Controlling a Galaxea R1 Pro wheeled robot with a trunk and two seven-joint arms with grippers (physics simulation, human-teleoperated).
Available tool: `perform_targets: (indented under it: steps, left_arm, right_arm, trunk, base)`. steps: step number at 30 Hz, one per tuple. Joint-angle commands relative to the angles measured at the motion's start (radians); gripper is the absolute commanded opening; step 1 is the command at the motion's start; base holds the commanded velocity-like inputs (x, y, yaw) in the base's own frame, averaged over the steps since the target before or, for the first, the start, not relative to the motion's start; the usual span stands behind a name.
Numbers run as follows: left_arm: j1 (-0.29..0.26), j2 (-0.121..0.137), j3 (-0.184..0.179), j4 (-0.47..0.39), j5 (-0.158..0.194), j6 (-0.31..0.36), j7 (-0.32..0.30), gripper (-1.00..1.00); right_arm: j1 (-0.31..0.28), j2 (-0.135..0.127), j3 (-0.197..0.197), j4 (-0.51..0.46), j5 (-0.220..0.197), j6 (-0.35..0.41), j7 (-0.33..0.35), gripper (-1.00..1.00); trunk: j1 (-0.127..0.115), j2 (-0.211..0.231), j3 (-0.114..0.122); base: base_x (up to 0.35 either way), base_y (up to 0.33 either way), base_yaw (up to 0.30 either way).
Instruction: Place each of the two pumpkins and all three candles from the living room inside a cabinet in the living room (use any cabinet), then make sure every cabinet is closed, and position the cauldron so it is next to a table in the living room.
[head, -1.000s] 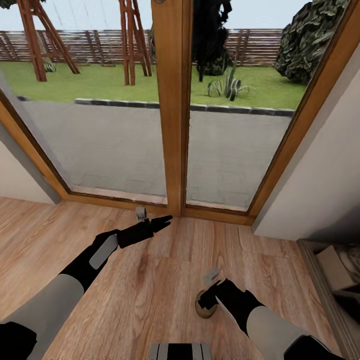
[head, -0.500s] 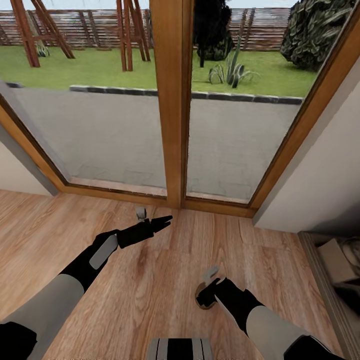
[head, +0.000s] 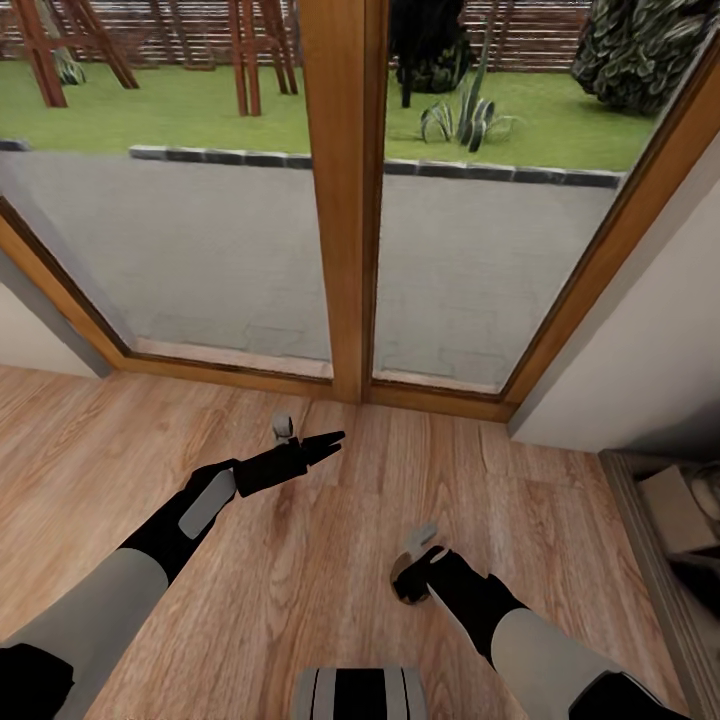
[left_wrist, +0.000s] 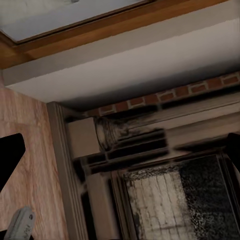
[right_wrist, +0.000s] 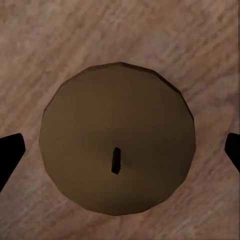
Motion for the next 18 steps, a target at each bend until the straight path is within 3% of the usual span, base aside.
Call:
perform_targets:
  steps: [1,3,8,12,18]
  left_arm:
    - [0.000,0.000,0.000,0.000,0.000,0.000,0.000,1.00]
    - [-0.001,0.000,0.000,0.000,0.000,0.000,0.000,1.00]
    - [0.001,-0.001,0.006,0.000,0.000,-0.002,0.000,1.00]
    - [0.003,0.000,0.006,-0.001,0.000,-0.002,0.000,1.00]
    - [0.003,0.000,0.006,-0.001,0.000,-0.002,0.000,1.00]
  right_arm:
    - [0.000,0.000,0.000,-0.001,0.000,0.000,-0.004,1.00]
    - [0.000,0.000,0.000,-0.002,0.000,0.001,-0.007,1.00]
    - [0.001,-0.028,-0.023,-0.030,-0.009,0.029,-0.006,1.00]
    - [-0.009,-0.006,-0.003,-0.036,-0.001,0.028,-0.012,1.00]
    - [-0.011,-0.003,0.000,-0.002,0.000,-0.002,-0.013,1.00]
  trunk:
    - [0.000,0.000,0.000]
    - [0.000,0.000,0.000]
    - [0.000,0.000,0.000]
    - [0.000,0.000,0.000]
    - [0.000,0.000,0.000]
  base:
    - [0.000,0.000,0.000]
    - [0.000,0.000,0.000]
    - [0.000,0.000,0.000]
    - [0.000,0.000,0.000]
    - [0.000,0.000,0.000]
